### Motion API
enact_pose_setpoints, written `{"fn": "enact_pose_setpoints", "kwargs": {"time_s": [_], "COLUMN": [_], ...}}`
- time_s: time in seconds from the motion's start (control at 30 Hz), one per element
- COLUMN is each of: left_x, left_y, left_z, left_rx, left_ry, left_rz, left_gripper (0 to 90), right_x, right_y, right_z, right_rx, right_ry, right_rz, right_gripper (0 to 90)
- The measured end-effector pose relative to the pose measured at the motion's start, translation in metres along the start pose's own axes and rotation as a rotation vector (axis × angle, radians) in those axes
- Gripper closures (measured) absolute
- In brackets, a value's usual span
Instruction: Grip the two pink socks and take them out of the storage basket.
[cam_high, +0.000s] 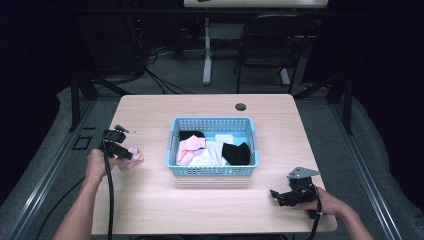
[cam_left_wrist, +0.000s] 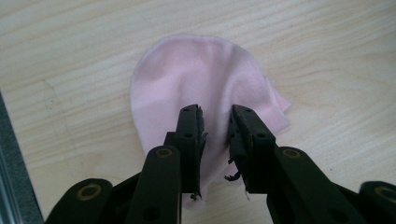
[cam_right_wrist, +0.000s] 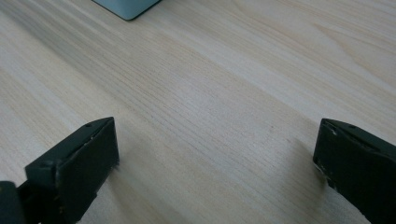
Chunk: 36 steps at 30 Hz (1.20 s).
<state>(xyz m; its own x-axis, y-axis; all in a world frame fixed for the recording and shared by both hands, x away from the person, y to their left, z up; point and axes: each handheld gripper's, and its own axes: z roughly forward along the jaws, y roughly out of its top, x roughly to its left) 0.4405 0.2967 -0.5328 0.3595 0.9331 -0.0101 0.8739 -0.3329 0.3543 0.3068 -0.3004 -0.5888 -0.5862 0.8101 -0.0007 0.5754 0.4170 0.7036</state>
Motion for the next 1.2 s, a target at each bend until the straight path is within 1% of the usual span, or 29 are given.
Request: {"fn": "enact_pose_setpoints", "kwargs": {"time_s": [0.07, 0.1, 0.17, 0.2, 0.23, 0.27, 0.33, 0.4, 0.43, 0.47, 0.57, 0.6, 0.63, 0.67, 0.7, 0.73, 0.77, 0.8, 0.87, 0.9, 0.97, 1.2], "left_x": [0.002, 0.002, 0.003, 0.003, 0.004, 0.005, 0.005, 0.005, 0.004, 0.003, -0.004, -0.007, -0.01, -0.014, -0.021, -0.023, -0.023, -0.028, -0.035, -0.038, -0.043, -0.057], "left_y": [-0.001, -0.002, -0.002, -0.003, -0.004, -0.004, -0.005, -0.005, -0.005, -0.004, -0.001, 0.001, 0.002, 0.004, 0.009, 0.011, 0.011, 0.014, 0.019, 0.021, 0.026, 0.039], "left_z": [-0.001, -0.003, -0.007, -0.01, -0.014, -0.017, -0.026, -0.034, -0.038, -0.043, -0.056, -0.062, -0.066, -0.07, -0.077, -0.08, -0.08, -0.083, -0.087, -0.088, -0.09, -0.087], "left_rx": [-0.01, -0.017, -0.03, -0.05, -0.053, -0.061, -0.094, -0.118, -0.13, -0.144, -0.181, -0.195, -0.207, -0.217, -0.234, -0.239, -0.239, -0.245, -0.257, -0.258, -0.263, -0.235], "left_ry": [-0.012, -0.006, 0.003, 0.004, -0.008, -0.013, -0.019, -0.029, -0.032, -0.037, -0.043, -0.051, -0.05, -0.053, -0.06, -0.06, -0.06, -0.062, -0.074, -0.071, -0.077, -0.093], "left_rz": [-0.009, -0.014, -0.024, -0.034, -0.037, -0.043, -0.046, -0.044, -0.039, -0.036, -0.009, 0.004, 0.02, 0.026, 0.048, 0.057, 0.057, 0.072, 0.088, 0.099, 0.109, 0.153], "left_gripper": [67.4, 63.9, 51.9, 42.1, 42.1, 38.2, 32.6, 27.2, 22.4, 22.4, 15.7, 15.1, 14.5, 11.3, 10.0, 8.2, 7.0, 7.0, 4.6, 3.7, 3.0, 2.2], "right_x": [0.0, 0.0, 0.0, 0.0, 0.0, 0.0, 0.0, 0.0, 0.0, 0.0, 0.0, 0.0, 0.0, 0.0, 0.0, 0.0, 0.0, 0.0, 0.0, 0.0, 0.0, 0.0], "right_y": [0.0, 0.0, 0.0, 0.0, 0.0, 0.0, 0.0, 0.0, 0.0, 0.0, 0.0, 0.0, 0.0, 0.0, 0.0, 0.0, 0.0, 0.0, 0.0, 0.0, 0.0, 0.0], "right_z": [0.0, 0.0, 0.0, 0.0, 0.0, 0.0, 0.0, 0.0, 0.0, 0.0, 0.0, 0.0, 0.0, 0.0, 0.0, 0.0, 0.0, 0.0, 0.0, 0.0, 0.0, 0.0], "right_rx": [0.001, 0.0, 0.001, -0.001, -0.001, -0.001, 0.001, -0.001, -0.001, 0.001, 0.0, -0.001, 0.0, 0.0, 0.0, 0.0, 0.0, 0.0, 0.001, 0.0, 0.0, 0.0], "right_ry": [0.0, 0.0, 0.0, 0.0, 0.0, 0.0, 0.0, 0.0, 0.0, 0.0, 0.0, 0.0, 0.0, 0.0, 0.0, 0.0, 0.0, 0.0, 0.0, -0.001, -0.001, 0.0], "right_rz": [-0.002, -0.001, -0.002, -0.001, 0.0, 0.0, -0.002, -0.001, -0.001, -0.002, -0.001, -0.001, -0.002, -0.002, -0.001, -0.002, -0.002, -0.002, -0.002, -0.002, -0.002, -0.002], "right_gripper": [0.0, 0.0, 0.0, 0.0, 0.0, 0.0, 0.0, 0.0, 0.0, 0.0, 0.0, 0.0, 0.0, 0.0, 0.0, 0.0, 0.0, 0.0, 0.0, 0.0, 0.0, 0.0]}}
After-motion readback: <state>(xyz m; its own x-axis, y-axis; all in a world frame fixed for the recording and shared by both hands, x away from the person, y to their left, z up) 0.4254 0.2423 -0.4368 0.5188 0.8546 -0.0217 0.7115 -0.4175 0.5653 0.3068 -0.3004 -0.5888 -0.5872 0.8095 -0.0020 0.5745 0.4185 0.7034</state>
